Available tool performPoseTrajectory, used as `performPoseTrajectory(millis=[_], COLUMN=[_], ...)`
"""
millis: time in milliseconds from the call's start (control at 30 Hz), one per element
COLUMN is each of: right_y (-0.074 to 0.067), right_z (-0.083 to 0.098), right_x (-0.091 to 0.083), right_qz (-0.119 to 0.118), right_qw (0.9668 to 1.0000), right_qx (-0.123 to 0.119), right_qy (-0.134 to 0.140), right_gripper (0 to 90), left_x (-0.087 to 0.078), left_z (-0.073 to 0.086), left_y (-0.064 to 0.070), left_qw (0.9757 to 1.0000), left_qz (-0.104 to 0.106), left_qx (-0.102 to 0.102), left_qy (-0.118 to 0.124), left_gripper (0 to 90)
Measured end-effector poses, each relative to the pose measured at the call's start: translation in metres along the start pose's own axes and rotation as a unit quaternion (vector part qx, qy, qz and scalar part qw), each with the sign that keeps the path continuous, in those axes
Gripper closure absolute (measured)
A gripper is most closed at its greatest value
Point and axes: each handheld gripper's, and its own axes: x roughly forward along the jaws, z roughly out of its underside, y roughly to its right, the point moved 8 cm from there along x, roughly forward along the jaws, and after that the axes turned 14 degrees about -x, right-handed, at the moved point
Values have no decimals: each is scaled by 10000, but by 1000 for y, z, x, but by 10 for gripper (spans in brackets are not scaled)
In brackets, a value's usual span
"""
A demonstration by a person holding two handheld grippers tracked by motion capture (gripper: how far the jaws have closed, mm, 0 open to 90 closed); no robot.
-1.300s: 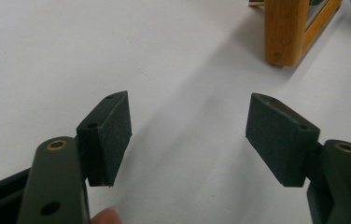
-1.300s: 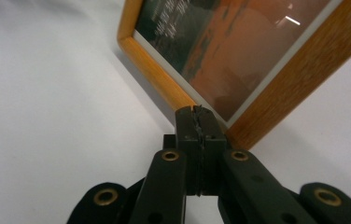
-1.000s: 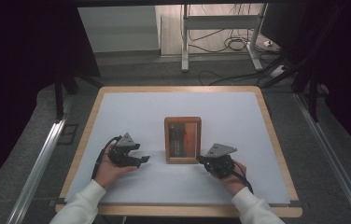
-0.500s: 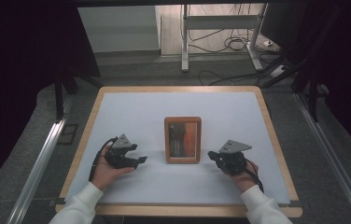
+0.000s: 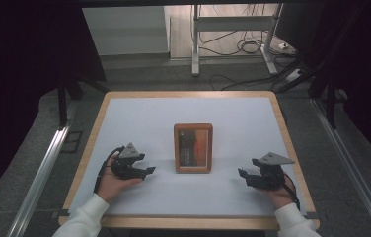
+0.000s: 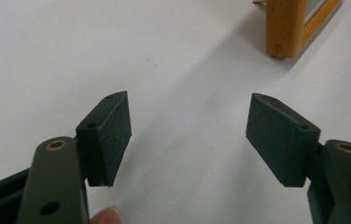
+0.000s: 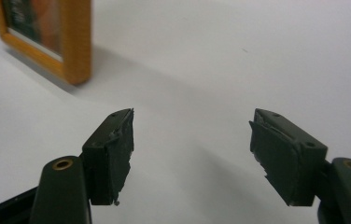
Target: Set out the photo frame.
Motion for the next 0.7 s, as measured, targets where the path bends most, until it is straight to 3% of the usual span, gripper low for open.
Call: performPoseTrajectory(millis=[167,467,700], right_y=[3,3,4], right_z=[5,9,7], right_x=[-9,-2,-4], right_qz=[72,89,140], right_qw=[10000,9998,9998], right_qx=[1,-103,-83], right_qy=[38,-119,-79], right_gripper=[294,273,263], left_x=[1,-2,-2], left_z=[0,0,-1], left_y=[0,-3,-3], left_qw=[10000,10000,10000], left_qz=[-35,-79,-80], left_qx=[5,-2,11], left_qy=[7,41,54], left_gripper=[302,299,298])
